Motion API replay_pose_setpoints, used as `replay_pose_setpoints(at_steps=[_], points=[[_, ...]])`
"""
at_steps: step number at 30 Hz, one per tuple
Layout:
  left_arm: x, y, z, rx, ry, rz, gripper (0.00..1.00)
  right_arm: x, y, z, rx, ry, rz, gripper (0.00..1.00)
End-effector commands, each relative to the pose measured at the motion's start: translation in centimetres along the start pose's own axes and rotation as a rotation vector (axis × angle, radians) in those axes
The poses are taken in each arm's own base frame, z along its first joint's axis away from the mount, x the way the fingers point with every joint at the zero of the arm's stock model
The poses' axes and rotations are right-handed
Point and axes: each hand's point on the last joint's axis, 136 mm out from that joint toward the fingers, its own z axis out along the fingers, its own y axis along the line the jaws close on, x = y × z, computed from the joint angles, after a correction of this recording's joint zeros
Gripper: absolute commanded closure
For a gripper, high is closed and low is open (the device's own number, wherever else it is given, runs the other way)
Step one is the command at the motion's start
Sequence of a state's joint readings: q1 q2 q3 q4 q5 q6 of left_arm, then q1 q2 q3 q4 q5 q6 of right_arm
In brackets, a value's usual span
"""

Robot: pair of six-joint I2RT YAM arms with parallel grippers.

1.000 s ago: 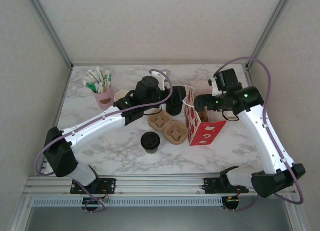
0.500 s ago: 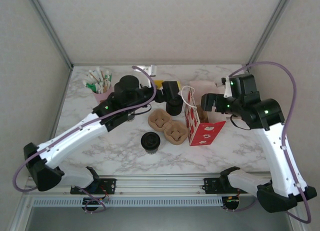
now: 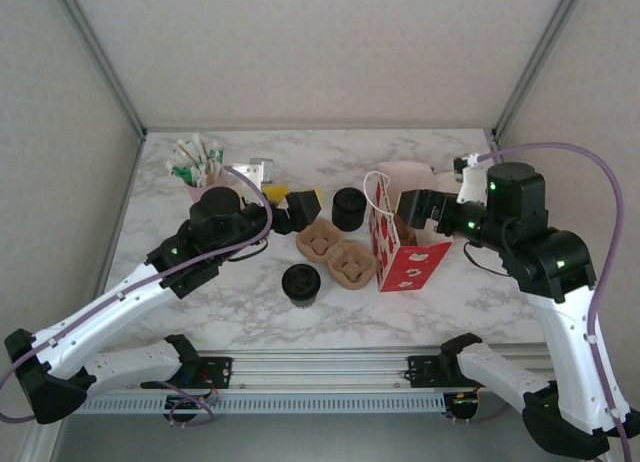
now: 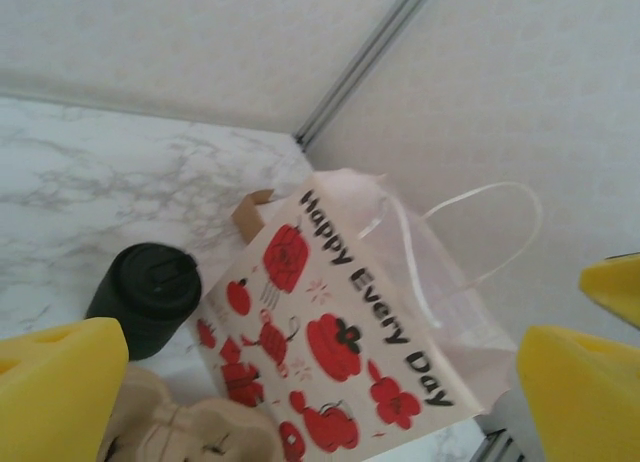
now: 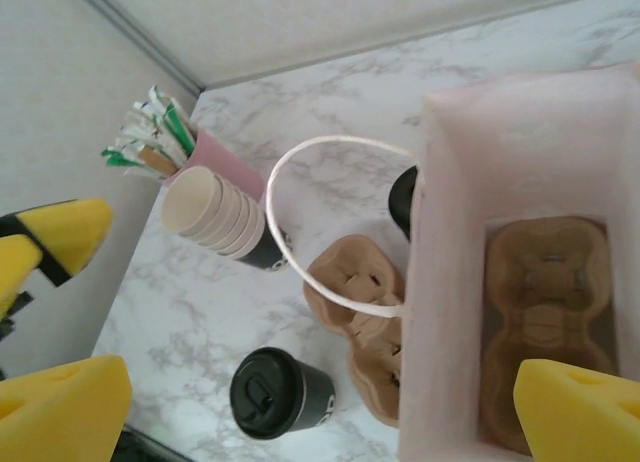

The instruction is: Pack the takeout coffee

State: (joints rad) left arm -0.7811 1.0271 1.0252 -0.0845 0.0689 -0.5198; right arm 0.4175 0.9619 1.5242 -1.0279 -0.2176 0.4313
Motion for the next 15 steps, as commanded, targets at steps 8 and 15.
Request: replay_pose_setpoints(at_steps=[8, 15], points=[[2.3, 5.8, -2.9, -0.072, 0.031, -0.111, 0.0, 2.6, 3.8, 3.8, -0.092, 0.147, -0.09, 0.01], [2.3, 9.8, -5.0, -0.165, -0.012, -0.188, 0.0, 5.4, 6.1, 6.7, -0.027, 0.246, -0.295, 0.01]])
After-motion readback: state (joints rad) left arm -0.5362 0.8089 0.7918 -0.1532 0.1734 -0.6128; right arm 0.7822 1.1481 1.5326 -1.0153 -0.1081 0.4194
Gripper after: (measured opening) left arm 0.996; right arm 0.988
